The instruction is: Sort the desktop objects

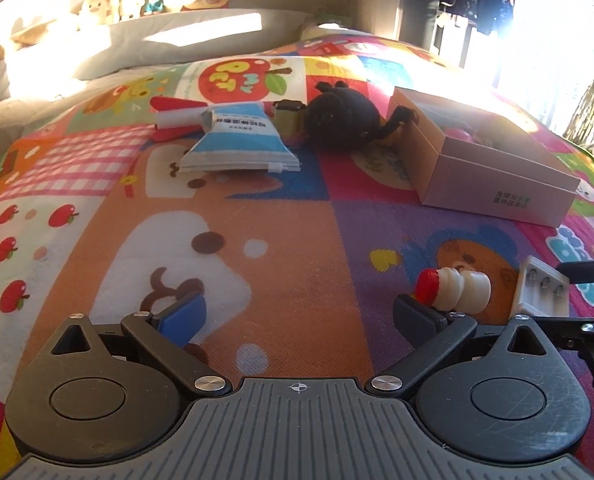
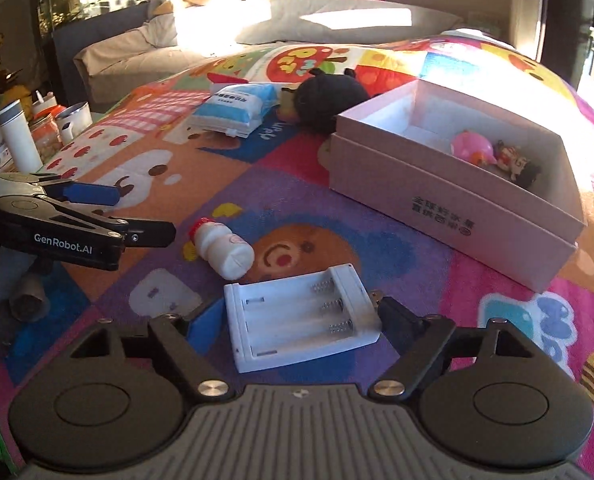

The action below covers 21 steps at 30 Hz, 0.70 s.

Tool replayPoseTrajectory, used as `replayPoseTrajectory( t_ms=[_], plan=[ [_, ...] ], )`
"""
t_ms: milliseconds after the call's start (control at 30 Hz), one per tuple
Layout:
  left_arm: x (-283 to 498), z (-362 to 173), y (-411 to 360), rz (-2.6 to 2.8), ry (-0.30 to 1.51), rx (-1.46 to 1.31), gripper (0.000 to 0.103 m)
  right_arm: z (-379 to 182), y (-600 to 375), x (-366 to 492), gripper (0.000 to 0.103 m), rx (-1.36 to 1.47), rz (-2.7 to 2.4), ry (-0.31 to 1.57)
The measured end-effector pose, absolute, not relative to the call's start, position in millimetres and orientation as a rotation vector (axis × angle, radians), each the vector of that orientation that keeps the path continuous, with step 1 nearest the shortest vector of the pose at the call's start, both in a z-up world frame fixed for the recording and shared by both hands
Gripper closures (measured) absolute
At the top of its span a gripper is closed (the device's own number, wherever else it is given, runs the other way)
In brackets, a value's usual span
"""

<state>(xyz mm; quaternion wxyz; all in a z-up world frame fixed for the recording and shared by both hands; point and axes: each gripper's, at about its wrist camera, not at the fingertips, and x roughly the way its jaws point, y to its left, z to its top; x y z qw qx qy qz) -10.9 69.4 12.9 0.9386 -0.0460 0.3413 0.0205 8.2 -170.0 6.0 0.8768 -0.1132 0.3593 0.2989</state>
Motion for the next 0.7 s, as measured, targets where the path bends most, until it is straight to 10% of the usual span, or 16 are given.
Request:
replayPoseTrajectory(
  t_ms=[700],
  plan=[
    [-10, 17, -2, -0.185, 0.658, 0.014, 0.001, -7, -226, -23, 0.004, -0.141, 0.317, 0.731]
  ],
)
